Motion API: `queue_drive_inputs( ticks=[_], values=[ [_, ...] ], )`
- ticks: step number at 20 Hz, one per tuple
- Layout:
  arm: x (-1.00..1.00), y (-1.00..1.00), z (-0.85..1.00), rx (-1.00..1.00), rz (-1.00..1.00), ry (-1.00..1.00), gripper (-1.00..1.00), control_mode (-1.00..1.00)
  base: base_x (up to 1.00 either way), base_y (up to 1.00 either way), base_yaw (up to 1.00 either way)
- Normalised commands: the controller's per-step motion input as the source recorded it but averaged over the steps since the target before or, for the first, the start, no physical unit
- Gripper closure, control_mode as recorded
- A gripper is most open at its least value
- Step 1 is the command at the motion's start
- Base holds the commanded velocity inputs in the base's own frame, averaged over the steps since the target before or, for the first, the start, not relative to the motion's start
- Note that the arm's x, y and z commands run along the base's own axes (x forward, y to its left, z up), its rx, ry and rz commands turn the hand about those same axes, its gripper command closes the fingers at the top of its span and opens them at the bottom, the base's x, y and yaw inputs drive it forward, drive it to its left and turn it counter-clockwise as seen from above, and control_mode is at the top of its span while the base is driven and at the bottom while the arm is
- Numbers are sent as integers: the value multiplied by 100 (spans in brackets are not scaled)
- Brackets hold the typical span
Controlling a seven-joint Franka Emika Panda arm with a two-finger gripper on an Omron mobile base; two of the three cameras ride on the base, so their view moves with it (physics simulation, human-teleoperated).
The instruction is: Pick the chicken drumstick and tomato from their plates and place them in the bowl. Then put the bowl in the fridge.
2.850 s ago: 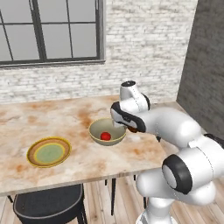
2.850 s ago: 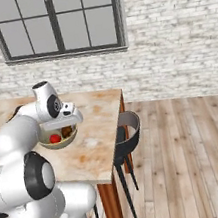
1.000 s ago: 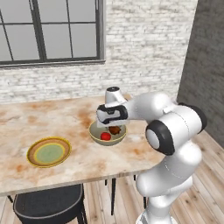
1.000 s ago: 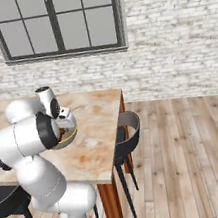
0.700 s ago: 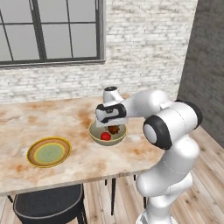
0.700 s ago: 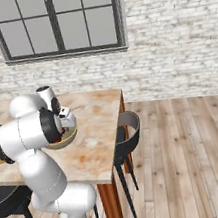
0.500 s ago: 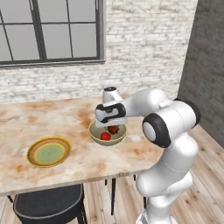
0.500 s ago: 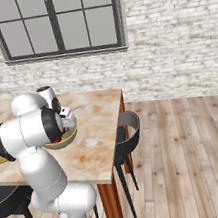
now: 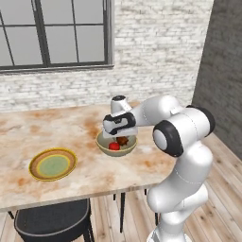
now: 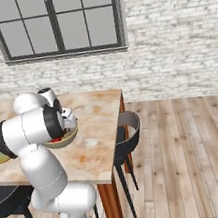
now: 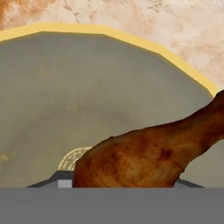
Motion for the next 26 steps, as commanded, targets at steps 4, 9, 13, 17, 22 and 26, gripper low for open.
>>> queue_drive_inputs(
  ticks=[4, 9, 13, 17, 22, 26],
  values=[
    [8, 0, -3, 0, 0, 0, -100, -100, 0, 0, 0],
    [0, 0, 0, 3, 0, 0, -100, -100, 0, 0, 0],
    [-7, 0, 5, 1, 0, -2, -100, -100, 0, 0, 0],
    [-7, 1, 15, 0, 0, -7, -100, -100, 0, 0, 0],
    [-6, 5, 29, 0, 0, -5, -100, -100, 0, 0, 0],
    [-18, 3, 34, 0, 0, -5, -100, -100, 0, 0, 0]
  ],
)
